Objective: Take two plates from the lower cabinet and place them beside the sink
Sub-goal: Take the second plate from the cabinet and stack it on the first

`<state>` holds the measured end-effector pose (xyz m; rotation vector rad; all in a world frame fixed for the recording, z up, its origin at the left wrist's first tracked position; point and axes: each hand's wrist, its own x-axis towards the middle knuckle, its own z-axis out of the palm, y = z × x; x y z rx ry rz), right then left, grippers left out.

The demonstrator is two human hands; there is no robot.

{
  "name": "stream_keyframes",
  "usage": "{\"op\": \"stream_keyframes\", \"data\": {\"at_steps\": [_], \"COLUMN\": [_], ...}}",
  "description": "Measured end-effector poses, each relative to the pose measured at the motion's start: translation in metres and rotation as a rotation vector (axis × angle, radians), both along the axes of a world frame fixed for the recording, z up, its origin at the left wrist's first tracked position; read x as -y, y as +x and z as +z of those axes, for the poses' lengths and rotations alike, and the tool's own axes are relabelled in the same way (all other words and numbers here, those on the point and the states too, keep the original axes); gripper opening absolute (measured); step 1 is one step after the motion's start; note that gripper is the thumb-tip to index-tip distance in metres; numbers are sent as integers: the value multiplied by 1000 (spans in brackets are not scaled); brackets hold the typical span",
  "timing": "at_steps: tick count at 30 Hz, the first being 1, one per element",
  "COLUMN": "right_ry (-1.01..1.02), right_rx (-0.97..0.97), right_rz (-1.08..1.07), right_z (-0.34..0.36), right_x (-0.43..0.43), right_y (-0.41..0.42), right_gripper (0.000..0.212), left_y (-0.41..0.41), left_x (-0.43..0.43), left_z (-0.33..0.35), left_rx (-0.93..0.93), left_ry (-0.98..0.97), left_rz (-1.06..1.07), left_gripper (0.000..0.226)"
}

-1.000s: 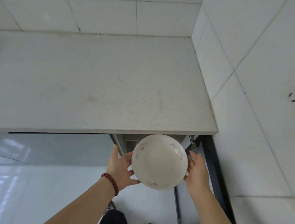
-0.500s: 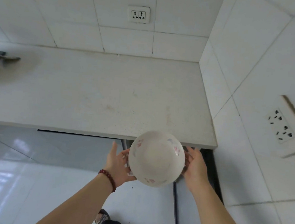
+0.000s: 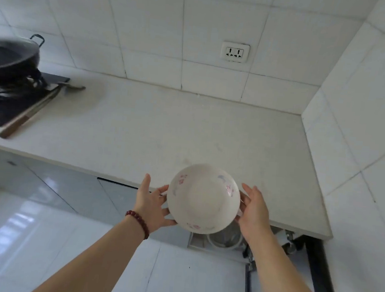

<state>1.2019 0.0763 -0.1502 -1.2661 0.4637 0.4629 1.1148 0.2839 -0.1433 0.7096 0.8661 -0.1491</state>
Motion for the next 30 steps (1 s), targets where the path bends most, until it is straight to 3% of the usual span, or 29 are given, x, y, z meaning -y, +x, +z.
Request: {"op": "stream_keyframes", "data": {"at_steps": [12, 26, 30], "right_ry": [20, 133, 134], "right_rx": [30, 86, 89], "right_rz": [254, 808, 939], "right_z": [29, 65, 70], "right_x": [-228, -500, -575], "right_y": [-12, -126, -166], "right_gripper": [40, 42, 30], "left_y": [-65, -251, -298], "left_x": [-196, -373, -423], "left_z": [24, 56, 61], "left_rx": [73, 139, 135], "left_ry": [20, 92, 139], "left_rz": [233, 780, 902], "left_gripper": [78, 80, 79]}}
